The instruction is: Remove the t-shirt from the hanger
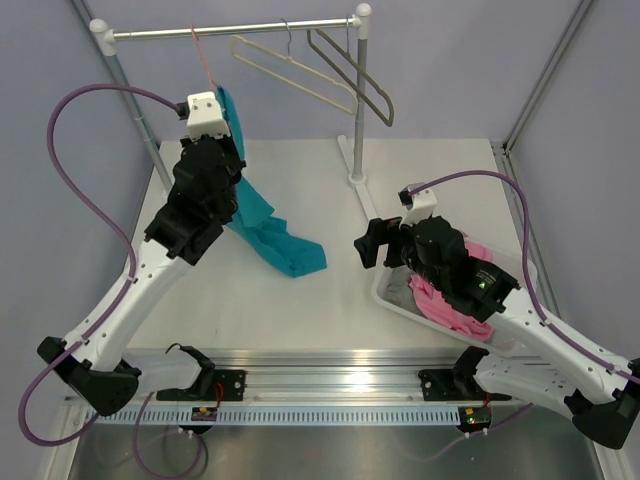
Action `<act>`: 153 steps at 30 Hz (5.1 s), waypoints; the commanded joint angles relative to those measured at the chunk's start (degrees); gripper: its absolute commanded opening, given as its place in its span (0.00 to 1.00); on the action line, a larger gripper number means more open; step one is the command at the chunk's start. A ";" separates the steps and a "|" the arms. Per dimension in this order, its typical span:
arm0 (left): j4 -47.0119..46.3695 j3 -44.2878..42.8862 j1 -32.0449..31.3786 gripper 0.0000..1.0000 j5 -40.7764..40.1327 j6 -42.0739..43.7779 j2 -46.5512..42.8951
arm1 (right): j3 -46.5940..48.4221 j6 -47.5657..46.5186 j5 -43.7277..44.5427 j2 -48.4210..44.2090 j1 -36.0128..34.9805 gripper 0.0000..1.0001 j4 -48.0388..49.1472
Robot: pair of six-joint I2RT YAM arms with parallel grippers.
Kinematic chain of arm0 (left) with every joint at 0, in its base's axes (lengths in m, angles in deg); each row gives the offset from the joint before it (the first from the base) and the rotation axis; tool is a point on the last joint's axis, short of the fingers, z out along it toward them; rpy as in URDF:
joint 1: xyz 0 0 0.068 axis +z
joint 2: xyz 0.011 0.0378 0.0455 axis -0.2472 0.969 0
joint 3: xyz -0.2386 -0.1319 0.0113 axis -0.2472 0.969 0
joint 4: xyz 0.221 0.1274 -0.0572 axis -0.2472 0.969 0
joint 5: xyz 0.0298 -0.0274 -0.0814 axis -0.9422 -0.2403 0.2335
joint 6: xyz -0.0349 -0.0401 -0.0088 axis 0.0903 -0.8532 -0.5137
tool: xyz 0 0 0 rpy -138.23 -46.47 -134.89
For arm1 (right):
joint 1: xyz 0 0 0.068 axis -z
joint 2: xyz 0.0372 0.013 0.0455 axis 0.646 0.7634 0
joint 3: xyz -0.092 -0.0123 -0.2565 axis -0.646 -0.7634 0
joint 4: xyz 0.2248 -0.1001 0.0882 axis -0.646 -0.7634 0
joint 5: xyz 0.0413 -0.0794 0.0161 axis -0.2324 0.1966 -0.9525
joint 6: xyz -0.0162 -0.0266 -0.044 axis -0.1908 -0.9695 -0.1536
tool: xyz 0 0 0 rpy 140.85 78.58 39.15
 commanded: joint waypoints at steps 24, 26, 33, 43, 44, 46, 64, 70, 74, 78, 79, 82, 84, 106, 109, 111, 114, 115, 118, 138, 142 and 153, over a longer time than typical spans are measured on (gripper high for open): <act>-4.08 11.72 0.34 0.00 13.46 6.27 -17.81 | 1.16 -3.73 -4.03 -2.43 -0.46 1.00 1.91; -5.83 11.99 0.34 0.00 12.76 7.94 -18.16 | 1.07 -3.73 -4.13 -2.43 -0.55 1.00 1.91; -11.02 9.18 0.33 0.00 11.96 12.60 -15.53 | 1.51 -3.81 -3.86 -1.64 -0.55 1.00 1.56; -17.34 2.15 0.33 0.00 13.01 18.13 -7.01 | 1.43 -3.81 -4.48 -1.46 -0.55 0.99 1.65; -17.96 2.15 0.34 0.00 12.85 18.32 -6.83 | 1.51 -3.81 -4.48 -1.37 -0.55 1.00 1.56; -19.28 2.32 0.25 0.00 12.75 18.50 -7.00 | 1.60 -3.73 -4.91 -1.29 -0.46 1.00 1.30; -6.65 7.05 0.34 0.00 19.50 11.83 -23.23 | 0.72 -5.31 -12.03 -3.22 -0.55 0.99 2.44; 9.16 11.11 0.34 0.00 32.34 -1.79 -35.89 | 1.15 -8.64 -23.53 -6.38 -0.55 0.99 5.25; 18.23 14.88 0.25 0.00 41.81 -6.19 -41.36 | 6.17 -7.68 -30.12 -5.94 -0.46 1.00 6.46; 23.51 18.40 0.25 0.00 55.53 -10.75 -44.35 | 5.46 -3.91 -36.46 -6.04 -0.46 1.00 21.76; 23.60 20.06 0.33 0.00 58.26 -11.38 -45.22 | 7.64 -2.77 -38.04 -5.07 -0.55 0.99 22.12; 24.04 22.88 0.33 0.00 64.25 -13.49 -49.44 | 12.93 -1.53 -39.02 -0.42 -0.55 0.97 24.41; 24.92 23.76 0.33 0.00 64.88 -13.32 -52.59 | 14.60 -0.74 -37.62 2.22 -0.55 0.97 25.02; 25.80 27.02 0.34 0.00 60.67 -13.41 -60.09 | 13.03 1.90 -20.56 17.52 -9.25 0.83 27.40; 24.14 26.58 0.33 0.00 61.79 -14.72 -59.91 | 12.77 1.98 -20.83 18.93 -9.69 0.77 27.40; 22.99 26.58 0.34 0.00 62.59 -15.34 -59.73 | 11.98 2.07 -20.74 19.19 -10.04 0.72 28.45; 21.67 26.49 0.34 0.00 61.63 -16.57 -59.12 | 9.78 3.04 -20.04 18.32 -10.04 0.55 30.47; 20.97 26.58 0.34 0.00 60.23 -17.88 -59.12 | 9.34 3.39 -19.51 18.05 -10.04 0.50 30.56; 18.34 26.93 0.34 0.00 60.47 -20.52 -59.91 | 9.86 3.66 -21.08 17.00 -10.04 0.19 28.99; 27.37 20.26 0.34 0.99 73.68 -12.19 -55.25 | 21.90 -3.55 -14.49 3.29 -10.13 0.00 6.66; 29.32 20.42 0.34 0.99 72.08 -9.02 -54.73 | 23.31 -5.04 -15.11 2.41 -10.04 0.00 5.08; 28.35 23.94 0.34 0.99 72.08 -5.15 -54.29 | 22.53 -9.79 -21.35 -0.67 -10.04 0.00 1.30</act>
